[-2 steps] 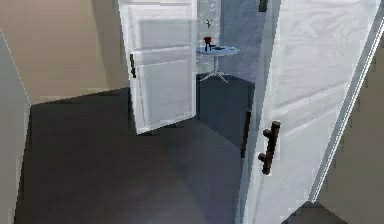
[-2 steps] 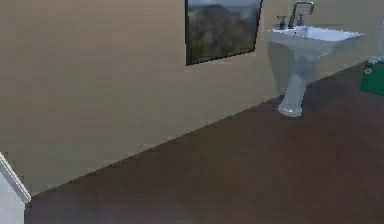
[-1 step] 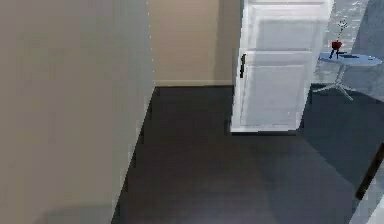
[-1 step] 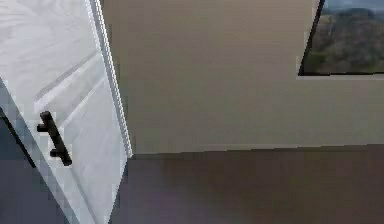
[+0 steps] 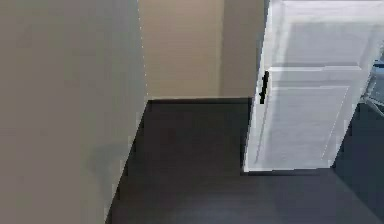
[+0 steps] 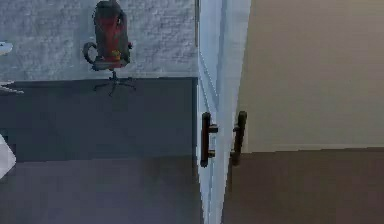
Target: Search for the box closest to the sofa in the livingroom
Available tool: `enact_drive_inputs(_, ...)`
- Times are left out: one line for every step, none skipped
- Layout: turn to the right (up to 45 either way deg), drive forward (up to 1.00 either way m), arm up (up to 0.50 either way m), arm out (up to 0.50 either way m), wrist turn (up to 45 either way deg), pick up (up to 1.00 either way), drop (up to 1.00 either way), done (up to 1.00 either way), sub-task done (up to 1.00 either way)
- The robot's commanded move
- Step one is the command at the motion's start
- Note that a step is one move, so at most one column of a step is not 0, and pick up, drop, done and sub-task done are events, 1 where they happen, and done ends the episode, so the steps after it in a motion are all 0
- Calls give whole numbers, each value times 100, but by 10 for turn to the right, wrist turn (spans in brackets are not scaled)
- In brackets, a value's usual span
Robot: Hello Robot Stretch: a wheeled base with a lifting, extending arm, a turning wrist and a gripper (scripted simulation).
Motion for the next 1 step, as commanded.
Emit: enact_drive_inputs(450, 0, 0, 0, 0, 0, 0, 0, 0)
